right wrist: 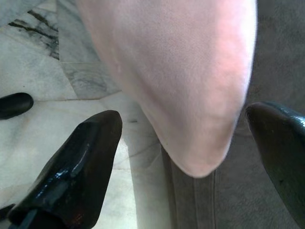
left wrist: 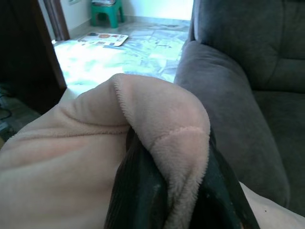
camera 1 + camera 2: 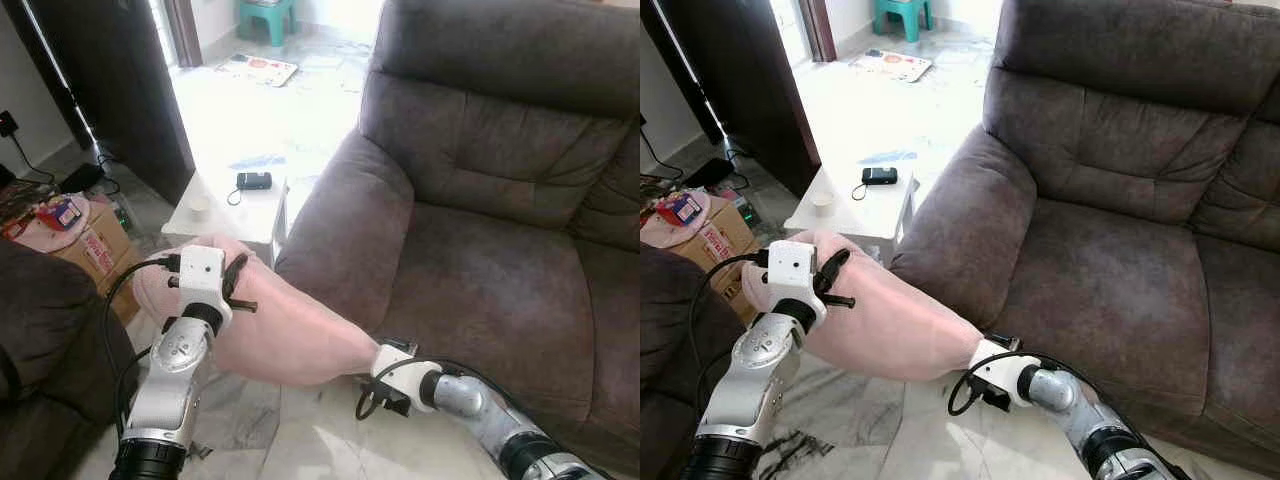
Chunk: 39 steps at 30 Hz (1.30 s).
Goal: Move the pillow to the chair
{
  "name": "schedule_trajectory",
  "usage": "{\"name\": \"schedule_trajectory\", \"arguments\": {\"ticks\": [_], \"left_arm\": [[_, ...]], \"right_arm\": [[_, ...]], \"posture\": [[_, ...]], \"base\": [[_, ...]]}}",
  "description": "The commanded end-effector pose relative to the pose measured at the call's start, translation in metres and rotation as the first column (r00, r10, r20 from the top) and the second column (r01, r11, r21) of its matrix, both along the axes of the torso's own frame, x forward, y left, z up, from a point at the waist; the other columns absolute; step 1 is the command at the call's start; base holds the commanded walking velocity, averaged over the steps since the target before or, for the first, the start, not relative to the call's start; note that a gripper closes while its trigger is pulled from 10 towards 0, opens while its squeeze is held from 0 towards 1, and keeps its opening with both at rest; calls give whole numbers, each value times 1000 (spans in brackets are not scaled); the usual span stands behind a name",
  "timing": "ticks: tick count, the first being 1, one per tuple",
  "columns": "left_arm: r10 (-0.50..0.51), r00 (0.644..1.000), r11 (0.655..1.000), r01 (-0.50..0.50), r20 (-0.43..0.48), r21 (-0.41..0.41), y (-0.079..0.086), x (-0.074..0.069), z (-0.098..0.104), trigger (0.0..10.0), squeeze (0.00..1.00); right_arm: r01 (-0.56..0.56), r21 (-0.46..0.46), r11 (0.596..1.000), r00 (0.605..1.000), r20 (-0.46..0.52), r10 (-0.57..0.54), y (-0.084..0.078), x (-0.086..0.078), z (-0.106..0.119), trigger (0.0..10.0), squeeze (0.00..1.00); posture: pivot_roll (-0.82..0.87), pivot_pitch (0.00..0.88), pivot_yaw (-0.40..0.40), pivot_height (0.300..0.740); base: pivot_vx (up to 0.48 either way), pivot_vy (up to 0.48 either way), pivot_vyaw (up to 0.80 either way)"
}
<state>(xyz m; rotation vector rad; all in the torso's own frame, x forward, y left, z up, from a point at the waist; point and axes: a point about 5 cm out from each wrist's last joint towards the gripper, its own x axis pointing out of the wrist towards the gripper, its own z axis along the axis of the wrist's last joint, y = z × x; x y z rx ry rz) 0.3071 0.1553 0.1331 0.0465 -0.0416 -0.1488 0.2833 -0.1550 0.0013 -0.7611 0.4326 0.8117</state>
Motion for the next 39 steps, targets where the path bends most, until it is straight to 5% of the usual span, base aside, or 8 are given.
{"name": "schedule_trajectory", "arguments": {"ticks": [1, 9, 10, 11, 39], "left_arm": [[-36, 990, 999, 38, 136, -10, -7, 3, 32, 10000, 0], [-44, 988, 998, 49, 147, -34, -9, 4, 37, 10000, 0], [-44, 988, 998, 50, 147, -35, -10, 4, 38, 10000, 0], [-45, 988, 998, 51, 147, -36, -10, 4, 38, 10000, 0], [-63, 984, 991, 82, 164, -108, -12, 2, 47, 10000, 0]], "right_arm": [[-2, -22, 1000, 1000, -14, 1, 1, -1, -3, 10000, 0], [32, -41, 999, 999, -40, -34, 1, -6, -12, 10000, 0], [40, -37, 999, 998, -42, -42, 2, -7, -12, 3255, 0], [53, -28, 998, 998, -43, -54, 2, -7, -13, 0, 0], [95, -3, 995, 993, -67, -95, 10, -11, -19, 0, 0]], "posture": [[66, 46, -2, 740], [70, 51, -2, 740], [71, 56, -1, 740], [71, 57, -1, 740], [78, 61, -5, 740]], "base": [[0, 0, 0], [0, 0, 0], [0, 0, 0], [0, 0, 0], [0, 0, 0]]}}
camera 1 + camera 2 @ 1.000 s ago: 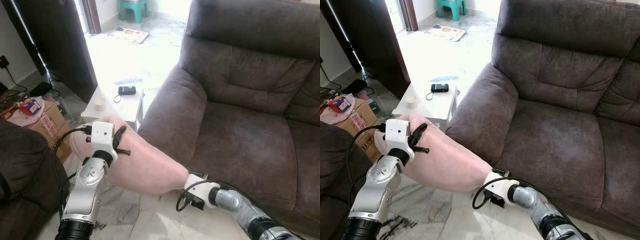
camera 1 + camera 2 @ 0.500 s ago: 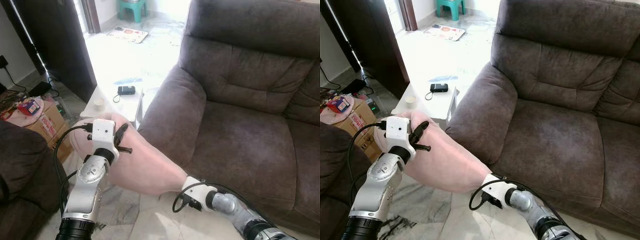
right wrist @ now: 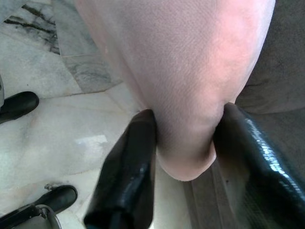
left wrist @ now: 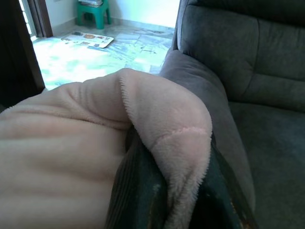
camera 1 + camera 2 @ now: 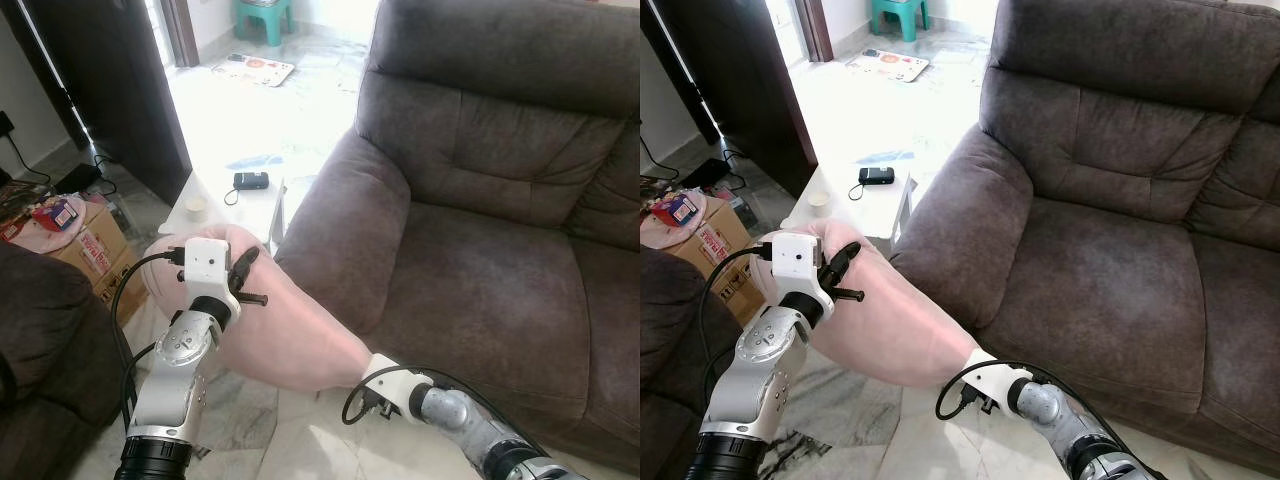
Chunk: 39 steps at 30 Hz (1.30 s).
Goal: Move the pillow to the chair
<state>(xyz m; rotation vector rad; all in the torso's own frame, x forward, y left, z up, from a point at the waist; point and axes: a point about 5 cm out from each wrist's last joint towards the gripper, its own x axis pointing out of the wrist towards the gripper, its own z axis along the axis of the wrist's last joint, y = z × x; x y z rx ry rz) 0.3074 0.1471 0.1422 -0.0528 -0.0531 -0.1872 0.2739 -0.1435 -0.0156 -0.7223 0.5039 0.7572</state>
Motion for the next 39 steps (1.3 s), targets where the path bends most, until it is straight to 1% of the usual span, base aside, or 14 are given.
{"name": "schedule_trajectory", "arguments": {"ticks": [1, 11, 18, 22, 23, 28, 29, 30, 31, 32, 33, 35, 37, 39], "left_arm": [[-22, 987, 1000, 25, 158, -18, -4, 1, 38, 10000, 0], [-24, 988, 1000, 27, 150, -16, -5, 1, 36, 10000, 0], [-23, 990, 1000, 26, 142, -12, -4, 1, 33, 10000, 0], [-15, 994, 999, 11, 109, 33, -1, 0, 24, 10000, 0], [-8, 997, 998, 3, 78, 68, 1, -1, 16, 10000, 0], [-6, 999, 992, 2, 31, 126, 2, -3, 3, 10000, 0], [6, 1000, 989, -7, 8, 151, 4, -6, -5, 10000, 0], [6, 1000, 989, -7, 8, 151, 4, -6, -5, 10000, 0], [19, 1000, 986, -17, -9, 166, 6, -8, -10, 10000, 0], [19, 1000, 986, -17, -9, 166, 6, -8, -10, 10000, 0], [24, 1000, 985, -22, -14, 169, 6, -9, -12, 10000, 0], [61, 998, 980, -54, -31, 192, 9, -13, -20, 10000, 0], [68, 997, 978, -61, -30, 197, 10, -14, -20, 10000, 0], [105, 994, 975, -100, -11, 200, 13, -16, -21, 10000, 0]], "right_arm": [[17, 1, 1000, 1000, -17, -17, -1, -2, -2, 0, 0], [29, 4, 1000, 1000, -4, -29, -2, -1, -2, 0, 0], [78, 50, 996, 996, 29, -80, -3, 5, 4, 0, 0], [212, 104, 972, 974, 64, -220, -13, 15, 12, 0, 0], [298, 158, 941, 947, 73, -313, -20, 21, 19, 10000, 0], [384, 242, 891, 901, 110, -419, -31, 34, 34, 10000, 0], [418, 287, 862, 871, 145, -470, -37, 40, 45, 10000, 0], [418, 287, 862, 871, 145, -470, -37, 40, 45, 10000, 0], [442, 340, 830, 838, 174, -517, -40, 45, 56, 10000, 0], [442, 340, 830, 838, 174, -517, -40, 45, 56, 10000, 0], [449, 364, 816, 824, 185, -536, -42, 46, 60, 10000, 0], [433, 487, 758, 757, 260, -599, -42, 49, 84, 10000, 0], [427, 509, 747, 744, 272, -610, -41, 49, 88, 10000, 0], [384, 628, 677, 701, 279, -657, -36, 48, 106, 10000, 0]], "posture": [[77, 61, -4, 740], [73, 61, -3, 740], [69, 55, -1, 740], [68, 51, -1, 740], [67, 50, -1, 740], [66, 50, -2, 740], [63, 52, -2, 740], [63, 52, -2, 740], [57, 55, -2, 740], [57, 55, -2, 740], [56, 57, -2, 740], [54, 61, -2, 740], [54, 63, -2, 740], [53, 65, -1, 740]], "base": [[0, 0, 0], [0, 0, 0], [0, 0, 0], [0, 0, 0], [0, 0, 0], [0, 0, 0], [0, 0, 0], [0, 0, 0], [0, 0, 0], [0, 0, 0], [0, 0, 0], [0, 0, 0], [0, 0, 0], [0, 0, 0]]}}
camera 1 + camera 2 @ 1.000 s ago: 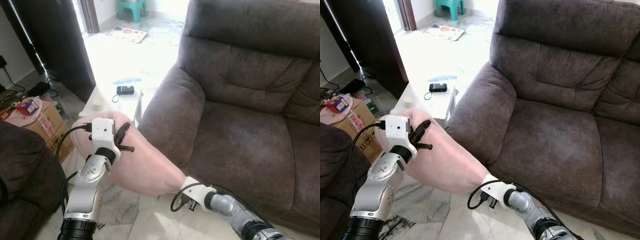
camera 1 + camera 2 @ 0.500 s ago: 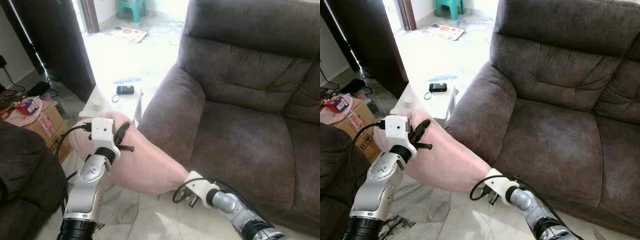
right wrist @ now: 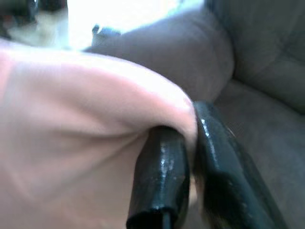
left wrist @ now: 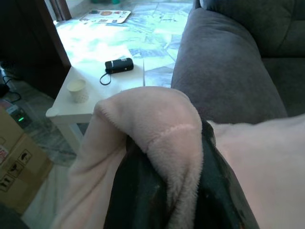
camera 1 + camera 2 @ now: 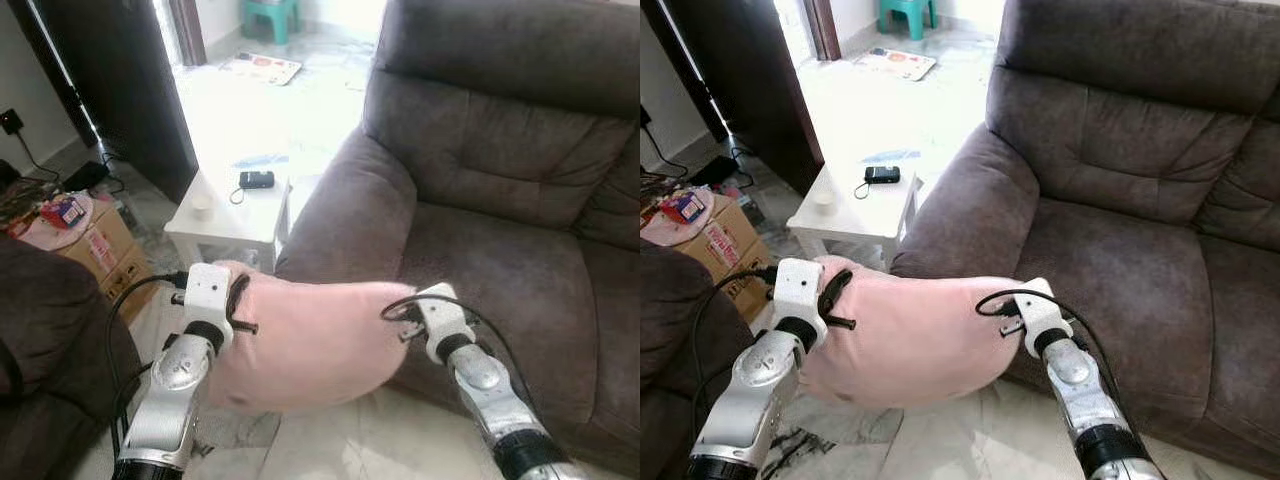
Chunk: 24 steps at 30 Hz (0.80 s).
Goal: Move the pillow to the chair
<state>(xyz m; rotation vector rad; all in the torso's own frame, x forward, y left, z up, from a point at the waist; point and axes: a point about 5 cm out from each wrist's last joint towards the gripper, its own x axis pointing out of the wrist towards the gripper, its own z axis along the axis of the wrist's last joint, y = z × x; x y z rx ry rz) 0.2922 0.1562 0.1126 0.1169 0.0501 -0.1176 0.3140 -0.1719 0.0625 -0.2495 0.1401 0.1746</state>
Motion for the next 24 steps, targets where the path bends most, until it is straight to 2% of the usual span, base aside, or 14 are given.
{"name": "schedule_trajectory", "arguments": {"ticks": [1, 7, 11, 18, 24], "left_arm": [[41, 996, 999, -43, 80, 29, 4, -1, 9, 10000, 0], [54, 989, 998, -58, 138, 25, -2, -1, 18, 10000, 0], [64, 984, 997, -69, 169, 24, -3, 0, 22, 10000, 0], [92, 973, 996, -92, 209, -12, 0, 1, 29, 10000, 0], [94, 973, 996, -94, 210, -12, -1, 2, 28, 10000, 0]], "right_arm": [[57, 115, 992, 983, 169, -76, -4, 6, 36, 10000, 0], [10, 208, 978, 948, 310, -75, 11, 7, 69, 10000, 0], [-7, 230, 973, 931, 356, -77, 15, 7, 84, 10000, 0], [-1, 228, 974, 931, 356, -83, 14, 7, 88, 10000, 0], [2, 226, 974, 931, 356, -85, 15, 7, 89, 10000, 0]], "posture": [[53, 65, -1, 740], [50, 69, -3, 740], [48, 63, -4, 740], [49, 56, -4, 740], [47, 51, -1, 740]], "base": [[0, 0, 0], [0, 0, 0], [0, 0, 0], [0, 0, 0], [0, 0, 0]]}}
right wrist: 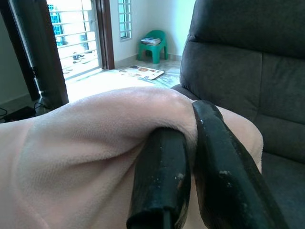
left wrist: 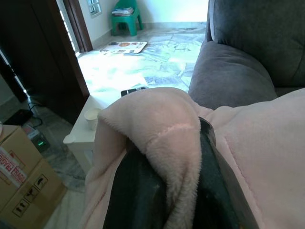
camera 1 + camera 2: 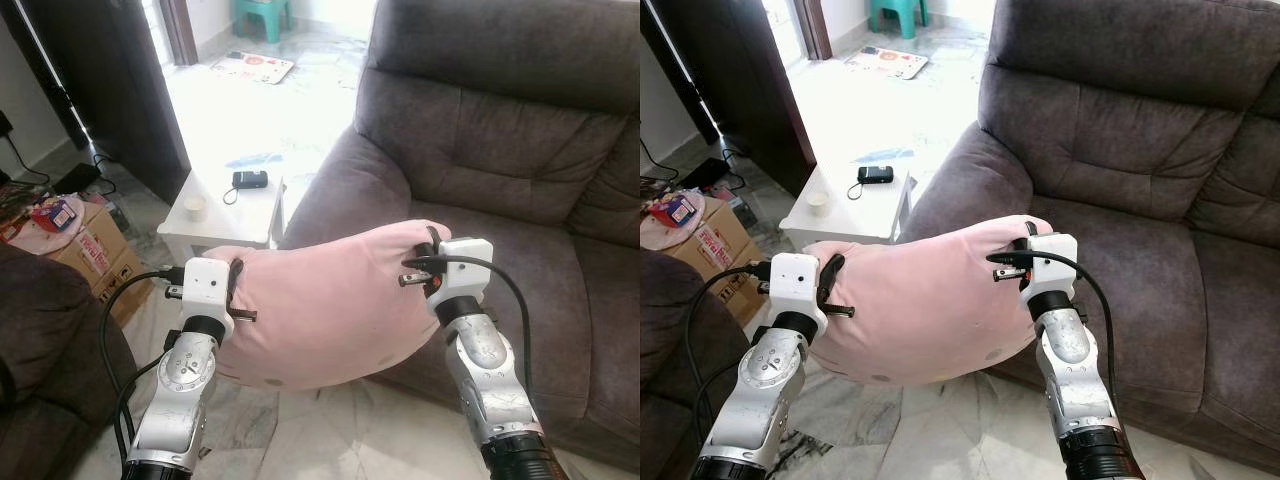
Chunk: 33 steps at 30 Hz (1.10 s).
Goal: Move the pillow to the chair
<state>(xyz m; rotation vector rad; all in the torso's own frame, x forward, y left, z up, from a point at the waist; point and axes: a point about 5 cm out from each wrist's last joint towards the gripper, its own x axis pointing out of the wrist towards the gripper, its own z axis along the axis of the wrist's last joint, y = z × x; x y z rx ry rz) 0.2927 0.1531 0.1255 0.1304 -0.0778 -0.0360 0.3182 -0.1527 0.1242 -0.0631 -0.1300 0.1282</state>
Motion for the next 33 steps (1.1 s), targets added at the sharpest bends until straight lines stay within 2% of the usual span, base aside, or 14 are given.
{"name": "schedule_trajectory", "arguments": {"ticks": [1, 4, 12, 15, 33], "left_arm": [[21, 997, 1000, -20, 80, -10, 2, 1, 15, 10000, 0], [20, 997, 1000, -19, 80, -19, 2, 2, 15, 10000, 0], [23, 997, 1000, -21, 70, -22, 2, 3, 14, 10000, 0], [23, 997, 1000, -21, 71, -23, 2, 2, 14, 10000, 0], [7, 996, 1000, -4, 91, -25, 1, 2, 16, 10000, 0]], "right_arm": [[28, 32, 999, 993, 114, -32, -4, 3, 28, 10000, 0], [20, 39, 999, 992, 126, -25, -1, 3, 31, 10000, 0], [24, 51, 998, 992, 119, -30, -2, 5, 32, 10000, 0], [15, 58, 998, 992, 121, -22, -2, 5, 34, 10000, 0], [14, 45, 999, 995, 103, -19, 1, 7, 31, 10000, 0]], "posture": [[47, 51, -1, 740], [45, 48, 1, 740], [43, 51, 1, 740], [44, 57, -1, 740], [50, 61, 0, 740]], "base": [[0, 0, 0], [0, 0, 0], [0, 378, 0], [0, 306, -708], [0, 0, -800]]}}
